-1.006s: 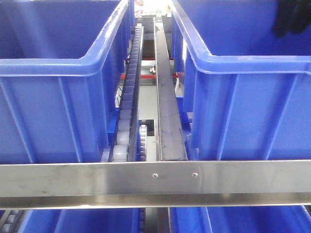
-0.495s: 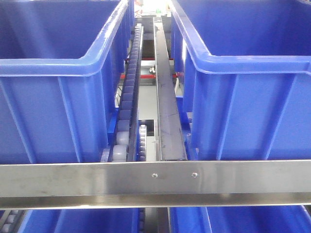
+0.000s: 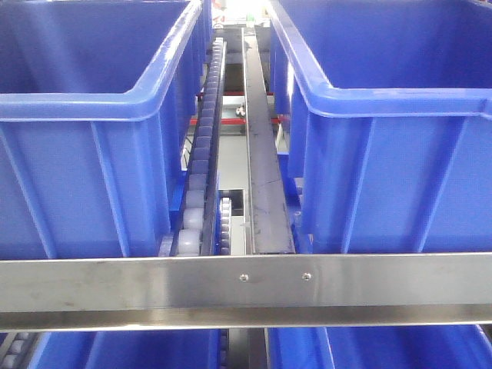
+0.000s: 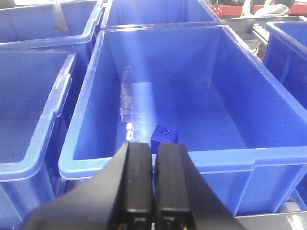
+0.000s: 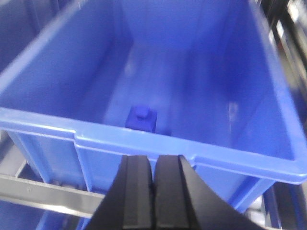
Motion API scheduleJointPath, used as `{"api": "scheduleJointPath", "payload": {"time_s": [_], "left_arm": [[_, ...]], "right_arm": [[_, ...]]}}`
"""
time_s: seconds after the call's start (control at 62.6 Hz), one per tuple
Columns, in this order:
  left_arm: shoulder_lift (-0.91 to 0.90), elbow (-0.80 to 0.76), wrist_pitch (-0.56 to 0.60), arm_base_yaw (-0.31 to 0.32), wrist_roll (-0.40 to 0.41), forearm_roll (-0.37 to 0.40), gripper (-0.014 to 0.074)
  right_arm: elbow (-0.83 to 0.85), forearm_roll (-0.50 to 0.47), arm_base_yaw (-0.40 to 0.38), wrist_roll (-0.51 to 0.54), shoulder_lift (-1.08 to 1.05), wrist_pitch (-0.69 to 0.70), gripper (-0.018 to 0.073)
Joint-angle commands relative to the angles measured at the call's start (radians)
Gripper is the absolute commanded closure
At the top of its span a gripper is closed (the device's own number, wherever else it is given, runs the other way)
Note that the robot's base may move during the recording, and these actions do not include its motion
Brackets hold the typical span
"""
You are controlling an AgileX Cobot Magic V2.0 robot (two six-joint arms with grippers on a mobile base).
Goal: Pick and sort blue part to right shelf
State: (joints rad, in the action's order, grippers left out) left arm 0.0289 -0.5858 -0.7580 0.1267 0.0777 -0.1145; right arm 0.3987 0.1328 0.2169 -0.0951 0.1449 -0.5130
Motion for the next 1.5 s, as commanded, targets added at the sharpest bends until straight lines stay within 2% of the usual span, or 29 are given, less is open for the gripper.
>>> {"api": "scheduleJointPath", "payload": {"time_s": [0.0, 0.527, 0.655, 0.878, 1.054, 1.166, 1.23, 1.485], "left_arm": [[0.016, -0.021, 0.088, 0.008, 0.002, -0.005, 0.0473], [0.016, -0.021, 0.088, 0.008, 0.002, -0.004, 0.0473], [0.016, 0.018, 0.109, 0.008, 0.002, 0.004, 0.0473], [-0.046, 0.258, 0.349, -0.059, 0.002, 0.023, 0.0473], [-0.057, 0.5, 0.655, -0.074, 0.002, 0.05, 0.0473], [-0.057, 0.621, 0.808, -0.072, 0.004, 0.053, 0.0473], [-0.057, 0.612, 0.734, -0.072, 0.004, 0.062, 0.0473], [-0.057, 0.617, 0.744, -0.072, 0.004, 0.084, 0.0473]], "right_arm": [[0.022, 0.012, 0.0, 0.005, -0.019, 0.104, 0.0475], [0.022, 0.013, 0.0, 0.005, -0.02, 0.116, 0.0475], [0.022, 0.013, 0.0, 0.005, -0.02, 0.116, 0.0475], [0.022, 0.013, 0.0, 0.005, -0.02, 0.116, 0.0475], [0.022, 0.013, 0.0, 0.005, -0.02, 0.115, 0.0475], [0.022, 0.013, 0.0, 0.005, -0.02, 0.116, 0.0475], [0.022, 0.013, 0.0, 0.005, -0.02, 0.115, 0.0475], [0.022, 0.013, 0.0, 0.005, -0.02, 0.116, 0.0475]]}}
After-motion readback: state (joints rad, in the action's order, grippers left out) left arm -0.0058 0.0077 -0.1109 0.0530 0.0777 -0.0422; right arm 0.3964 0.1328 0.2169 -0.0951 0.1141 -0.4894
